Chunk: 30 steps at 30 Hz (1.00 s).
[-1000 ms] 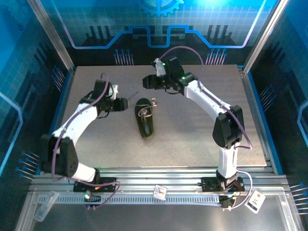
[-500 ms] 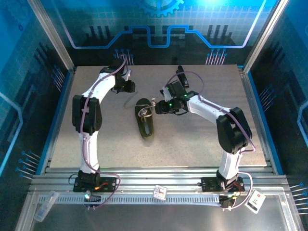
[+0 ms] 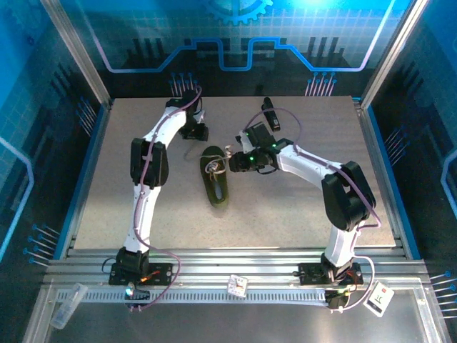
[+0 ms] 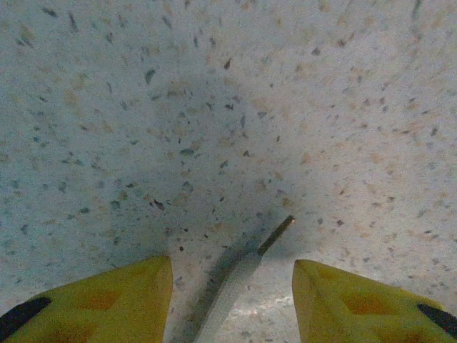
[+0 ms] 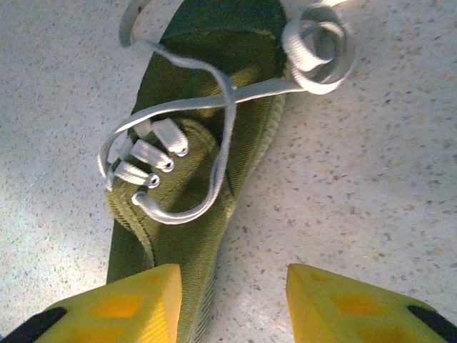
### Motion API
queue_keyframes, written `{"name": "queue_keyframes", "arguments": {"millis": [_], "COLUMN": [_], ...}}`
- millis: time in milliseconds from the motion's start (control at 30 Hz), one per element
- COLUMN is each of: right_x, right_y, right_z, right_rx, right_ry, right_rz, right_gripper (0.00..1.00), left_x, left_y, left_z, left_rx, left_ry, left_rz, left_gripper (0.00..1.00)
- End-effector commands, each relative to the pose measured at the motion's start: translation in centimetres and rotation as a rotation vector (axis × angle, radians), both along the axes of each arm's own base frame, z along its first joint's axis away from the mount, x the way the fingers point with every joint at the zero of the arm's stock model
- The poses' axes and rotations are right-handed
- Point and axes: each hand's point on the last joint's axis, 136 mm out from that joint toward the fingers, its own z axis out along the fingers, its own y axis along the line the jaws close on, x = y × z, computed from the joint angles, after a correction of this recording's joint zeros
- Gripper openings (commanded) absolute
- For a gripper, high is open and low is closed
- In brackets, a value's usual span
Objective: Tie the shoes
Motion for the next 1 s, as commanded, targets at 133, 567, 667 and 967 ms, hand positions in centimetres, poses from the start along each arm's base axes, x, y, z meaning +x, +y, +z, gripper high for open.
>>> {"name": "queue_keyframes", "arguments": {"millis": [133,567,667,967], "right_x": [-2.8,-7.6,-8.3,-10.2], "right_y": [0.9,1.7,2.4,2.6], "right_z": [-1.6,-4.0,-4.3,-6.0], "right_rx": [-0.047,-0.130,-0.139,-0.193], "right_ry": [0.039,0.090,0.088,0.107], "right_rz": [0.043,0.094,0.117,0.161], "right_gripper": [0.46,0.52,0.52,0.22], "left_x": [-2.4,-6.8,-9.2,-16.7], "left_y": [-0.3,2.2,2.3,1.6], "left_z": [-1.2,8.2,9.6,11.0], "left_rx": [0.014,-0.104,-0.123,-0.191], "left_ry": [0.091,-0.176,-0.201,-0.246], "left_rz": [-0.018,0.060,0.064,0.029], "left_gripper": [0.24,0.00,0.00,0.00]}}
